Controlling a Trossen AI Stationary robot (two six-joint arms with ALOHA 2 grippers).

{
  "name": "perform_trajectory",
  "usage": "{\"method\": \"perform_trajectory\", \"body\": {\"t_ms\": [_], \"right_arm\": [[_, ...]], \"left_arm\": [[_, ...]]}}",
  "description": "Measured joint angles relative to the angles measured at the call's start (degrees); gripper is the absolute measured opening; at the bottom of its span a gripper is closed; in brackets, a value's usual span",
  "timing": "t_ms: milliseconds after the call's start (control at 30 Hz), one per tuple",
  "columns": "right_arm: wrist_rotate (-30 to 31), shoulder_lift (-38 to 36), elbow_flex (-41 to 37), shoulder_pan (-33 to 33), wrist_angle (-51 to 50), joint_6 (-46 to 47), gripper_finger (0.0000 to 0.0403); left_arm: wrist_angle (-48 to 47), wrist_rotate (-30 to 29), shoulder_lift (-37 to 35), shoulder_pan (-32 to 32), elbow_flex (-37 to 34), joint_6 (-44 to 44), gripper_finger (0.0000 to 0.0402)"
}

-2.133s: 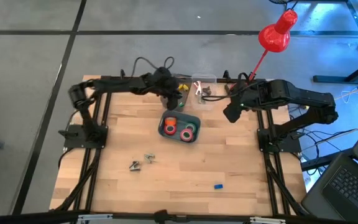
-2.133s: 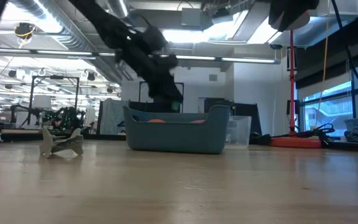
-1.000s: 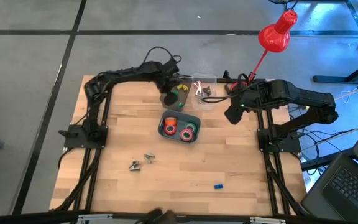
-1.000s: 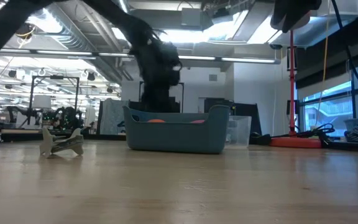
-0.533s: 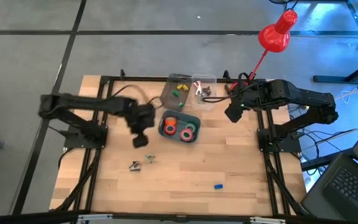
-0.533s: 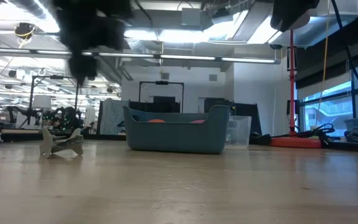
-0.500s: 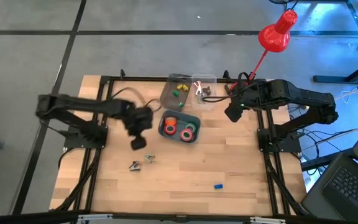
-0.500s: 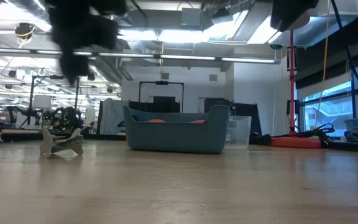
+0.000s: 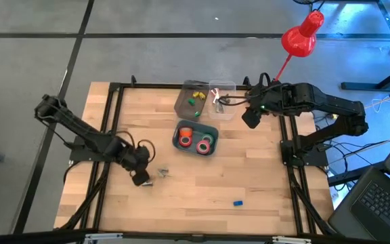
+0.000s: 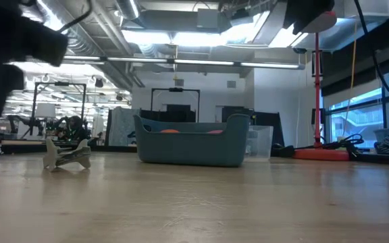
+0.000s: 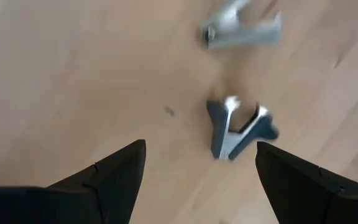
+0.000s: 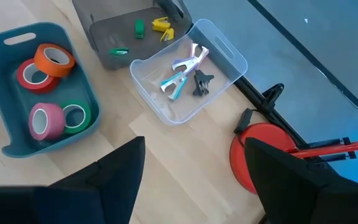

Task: Pick and place Stapler, Stapler remover, tape
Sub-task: Put the black staple remover into the white bin

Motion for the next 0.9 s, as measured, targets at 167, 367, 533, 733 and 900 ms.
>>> {"method": "perform_trajectory", "body": {"t_ms": [167, 367, 533, 733, 900], "right_arm": [[-1.1, 0.0, 0.0, 0.0, 0.0, 0.0, 0.0276], [-1.3, 0.0, 0.0, 0.0, 0.0, 0.1, 0.0276], [-1.2, 0.0, 0.0, 0.0, 0.0, 0.0, 0.0276], [-1.2, 0.0, 0.0, 0.0, 0.0, 0.0, 0.0276], [-1.3, 0.0, 0.0, 0.0, 0.0, 0.1, 0.0276]], "left_arm": [[3.4, -0.7, 1.5, -6.4, -1.5, -2.5, 0.0292], [10.6, -3.6, 4.3, -12.2, -1.5, -5.4, 0.0292], [12.0, -4.6, 8.8, -15.2, -1.5, -5.7, 0.0292], [14.0, -6.6, 14.2, -16.2, -1.5, -3.0, 0.0292], [15.7, -8.5, 17.7, -15.7, -1.3, -0.9, 0.0292]]}}
